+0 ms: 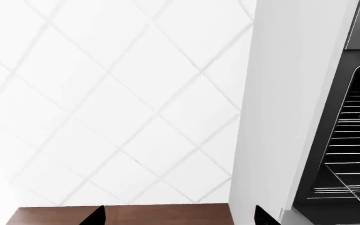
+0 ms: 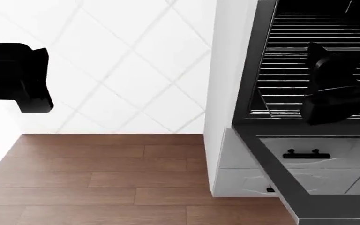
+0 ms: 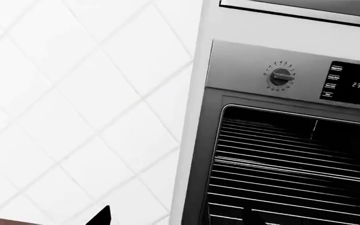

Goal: Fully slide the bottom oven rack out.

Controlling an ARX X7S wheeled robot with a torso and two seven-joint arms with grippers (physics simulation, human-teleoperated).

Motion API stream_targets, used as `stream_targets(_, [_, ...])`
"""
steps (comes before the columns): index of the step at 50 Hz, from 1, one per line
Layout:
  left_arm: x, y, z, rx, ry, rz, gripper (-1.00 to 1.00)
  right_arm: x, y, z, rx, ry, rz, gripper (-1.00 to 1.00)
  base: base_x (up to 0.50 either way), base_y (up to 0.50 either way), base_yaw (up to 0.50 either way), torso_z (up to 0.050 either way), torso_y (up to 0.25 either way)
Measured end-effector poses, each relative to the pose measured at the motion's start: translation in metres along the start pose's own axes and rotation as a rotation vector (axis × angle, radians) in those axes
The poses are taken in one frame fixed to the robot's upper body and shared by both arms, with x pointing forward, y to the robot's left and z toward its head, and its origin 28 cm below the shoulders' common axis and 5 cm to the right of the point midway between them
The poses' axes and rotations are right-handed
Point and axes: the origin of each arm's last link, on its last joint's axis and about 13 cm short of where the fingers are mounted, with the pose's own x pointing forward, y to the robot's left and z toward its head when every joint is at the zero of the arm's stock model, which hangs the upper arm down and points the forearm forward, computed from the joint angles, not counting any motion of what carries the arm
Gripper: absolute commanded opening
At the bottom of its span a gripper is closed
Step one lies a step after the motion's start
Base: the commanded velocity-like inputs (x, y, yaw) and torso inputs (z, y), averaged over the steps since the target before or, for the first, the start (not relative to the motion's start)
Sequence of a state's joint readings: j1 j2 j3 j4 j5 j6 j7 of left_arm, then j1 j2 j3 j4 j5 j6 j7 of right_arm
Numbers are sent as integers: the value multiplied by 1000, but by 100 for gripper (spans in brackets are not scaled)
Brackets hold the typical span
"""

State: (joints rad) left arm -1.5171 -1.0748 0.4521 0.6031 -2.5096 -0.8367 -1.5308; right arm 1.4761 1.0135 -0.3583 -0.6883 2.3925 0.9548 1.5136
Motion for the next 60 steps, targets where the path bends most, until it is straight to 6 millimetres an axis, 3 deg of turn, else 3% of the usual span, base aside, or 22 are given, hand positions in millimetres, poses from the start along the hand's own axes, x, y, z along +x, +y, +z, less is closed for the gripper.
stream_targets(21, [-3, 0, 8, -10, 6, 11, 100, -3, -5, 2, 19, 27, -24, 100, 0, -500, 0, 0, 0])
stream_targets(60, [3, -3, -2, -5, 34, 2, 100, -5, -8, -7, 24, 70, -45, 100, 0, -500, 0, 0, 0])
